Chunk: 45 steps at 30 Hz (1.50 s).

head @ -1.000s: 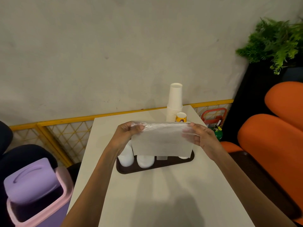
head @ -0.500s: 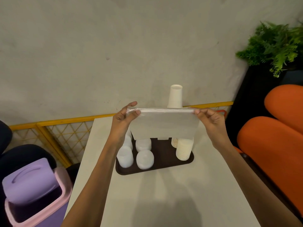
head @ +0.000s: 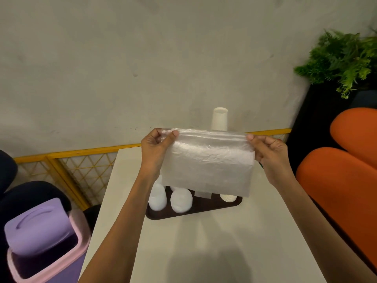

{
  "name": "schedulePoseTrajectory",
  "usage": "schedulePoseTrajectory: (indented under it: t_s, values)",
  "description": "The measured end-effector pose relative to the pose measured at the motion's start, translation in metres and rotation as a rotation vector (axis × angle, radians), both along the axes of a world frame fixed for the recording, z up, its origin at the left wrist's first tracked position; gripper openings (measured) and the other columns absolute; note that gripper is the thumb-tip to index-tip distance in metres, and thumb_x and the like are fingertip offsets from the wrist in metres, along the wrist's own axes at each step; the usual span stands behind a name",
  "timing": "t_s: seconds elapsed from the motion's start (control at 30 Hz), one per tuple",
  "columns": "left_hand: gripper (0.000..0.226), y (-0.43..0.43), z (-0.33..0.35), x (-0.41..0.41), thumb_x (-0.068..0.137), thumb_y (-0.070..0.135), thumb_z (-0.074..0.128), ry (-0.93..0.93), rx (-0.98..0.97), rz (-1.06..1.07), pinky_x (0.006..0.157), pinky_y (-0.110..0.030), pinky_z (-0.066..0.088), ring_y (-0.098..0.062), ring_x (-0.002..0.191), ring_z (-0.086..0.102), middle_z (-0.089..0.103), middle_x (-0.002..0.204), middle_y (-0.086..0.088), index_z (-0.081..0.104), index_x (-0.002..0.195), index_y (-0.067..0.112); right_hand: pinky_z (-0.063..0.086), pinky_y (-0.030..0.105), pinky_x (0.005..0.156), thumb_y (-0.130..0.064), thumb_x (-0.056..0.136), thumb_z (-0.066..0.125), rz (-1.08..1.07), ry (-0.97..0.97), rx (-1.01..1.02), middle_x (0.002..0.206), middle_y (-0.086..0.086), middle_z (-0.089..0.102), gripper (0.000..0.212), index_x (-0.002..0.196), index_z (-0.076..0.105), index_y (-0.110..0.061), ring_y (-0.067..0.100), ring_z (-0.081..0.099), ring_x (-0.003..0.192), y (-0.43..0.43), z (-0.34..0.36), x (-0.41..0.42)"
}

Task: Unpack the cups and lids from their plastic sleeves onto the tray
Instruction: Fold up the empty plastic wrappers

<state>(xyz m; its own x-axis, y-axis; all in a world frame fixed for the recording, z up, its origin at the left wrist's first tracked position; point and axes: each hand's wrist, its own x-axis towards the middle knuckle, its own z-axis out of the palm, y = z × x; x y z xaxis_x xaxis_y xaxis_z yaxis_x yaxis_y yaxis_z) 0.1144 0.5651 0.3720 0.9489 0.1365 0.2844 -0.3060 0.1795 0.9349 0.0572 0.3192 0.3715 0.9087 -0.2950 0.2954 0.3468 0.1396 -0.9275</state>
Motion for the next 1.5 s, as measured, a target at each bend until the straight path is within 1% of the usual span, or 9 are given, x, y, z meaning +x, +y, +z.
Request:
schedulePoseTrajectory:
  t_s: [0.23, 0.4, 0.53, 0.67, 0.8, 1.1, 1.33, 1.43, 1.5]
  values:
    - [0.022, -0.008, -0.018, 0.001, 0.08, 0.007, 0.073, 0.12, -0.077, 0.042, 0.081, -0.018, 0.05, -0.01, 0.085, 0.065, 0.065, 0.082, 0.0, 0.055, 0.072, 0.014, 0.056, 0.042, 0.082, -0.066, 0.079, 0.042, 0.387, 0.441, 0.357, 0.111, 0.004, 0.07, 0.057, 0.113, 0.064, -0.025, 0.022, 0.067, 0.1, 0.018, -0.04, -0.01]
    - [0.026, -0.005, -0.035, -0.002, 0.081, 0.02, 0.074, 0.328, 0.018, 0.09, 0.07, -0.02, 0.051, -0.014, 0.076, 0.061, 0.062, 0.086, -0.003, 0.053, 0.093, 0.011, 0.053, 0.042, 0.088, -0.022, 0.079, 0.066, 0.367, 0.561, 0.073, 0.112, 0.009, 0.07, 0.044, 0.121, 0.062, -0.012, 0.026, 0.065, 0.105, 0.021, -0.057, -0.012]
    - [0.036, 0.013, -0.049, -0.009, 0.088, 0.036, 0.062, 0.659, -0.114, -0.296, 0.081, -0.034, 0.054, -0.024, 0.096, 0.068, 0.07, 0.107, -0.011, 0.062, 0.109, 0.006, 0.055, 0.029, 0.074, -0.007, 0.088, 0.062, 0.286, 0.572, 0.084, 0.105, 0.01, 0.07, 0.025, 0.113, 0.065, -0.008, 0.021, 0.068, 0.094, 0.014, -0.062, -0.008]
    - [0.024, 0.018, -0.067, -0.024, 0.088, 0.022, 0.062, 0.821, -0.15, -0.466, 0.067, -0.03, 0.058, -0.019, 0.081, 0.071, 0.073, 0.096, -0.009, 0.066, 0.107, 0.007, 0.051, 0.021, 0.073, -0.006, 0.089, 0.06, 0.278, 0.585, 0.059, 0.095, 0.001, 0.069, 0.024, 0.112, 0.065, -0.012, 0.013, 0.064, 0.086, 0.012, -0.068, -0.008]
    - [0.018, 0.015, -0.066, -0.025, 0.085, 0.009, 0.065, 0.805, -0.015, -0.427, 0.054, -0.026, 0.055, -0.019, 0.069, 0.071, 0.073, 0.082, -0.009, 0.065, 0.101, 0.003, 0.057, 0.029, 0.076, -0.008, 0.089, 0.06, 0.321, 0.591, 0.064, 0.117, 0.009, 0.066, 0.037, 0.126, 0.056, -0.013, 0.023, 0.064, 0.106, 0.01, -0.073, -0.007]
    - [0.02, 0.019, -0.065, -0.021, 0.084, 0.006, 0.067, 0.552, 0.164, -0.3, 0.078, -0.031, 0.055, -0.022, 0.086, 0.066, 0.071, 0.095, -0.011, 0.068, 0.104, 0.005, 0.059, 0.029, 0.068, 0.003, 0.088, 0.054, 0.48, 0.576, 0.041, 0.105, 0.009, 0.071, 0.031, 0.117, 0.06, -0.008, 0.02, 0.07, 0.089, -0.004, -0.069, -0.008]
    - [0.021, 0.028, -0.057, -0.018, 0.088, -0.002, 0.057, 0.346, 0.174, -0.237, 0.071, -0.027, 0.054, -0.015, 0.077, 0.066, 0.073, 0.078, 0.003, 0.069, 0.086, 0.015, 0.056, 0.021, 0.065, 0.008, 0.084, 0.056, 0.511, 0.394, -0.104, 0.085, -0.006, 0.075, 0.046, 0.073, 0.079, -0.03, 0.01, 0.071, 0.081, -0.019, -0.056, -0.007]
    - [0.039, 0.03, -0.058, -0.015, 0.09, -0.002, 0.051, 0.355, 0.156, -0.272, 0.076, -0.03, 0.052, -0.021, 0.088, 0.065, 0.073, 0.089, -0.003, 0.071, 0.067, 0.022, 0.057, 0.025, 0.069, -0.017, 0.067, 0.084, 0.616, 0.399, -0.009, 0.092, -0.003, 0.074, 0.014, 0.078, 0.079, -0.023, 0.014, 0.071, 0.088, -0.022, -0.051, -0.013]
    - [0.052, 0.031, -0.056, -0.014, 0.089, -0.005, 0.045, 0.373, 0.108, -0.317, 0.07, -0.027, 0.052, -0.024, 0.088, 0.064, 0.072, 0.092, -0.006, 0.065, 0.051, 0.023, 0.057, 0.034, 0.078, -0.026, 0.06, 0.087, 0.791, 0.436, 0.187, 0.11, 0.008, 0.07, 0.044, 0.101, 0.075, -0.016, 0.025, 0.067, 0.101, -0.027, -0.053, -0.01]
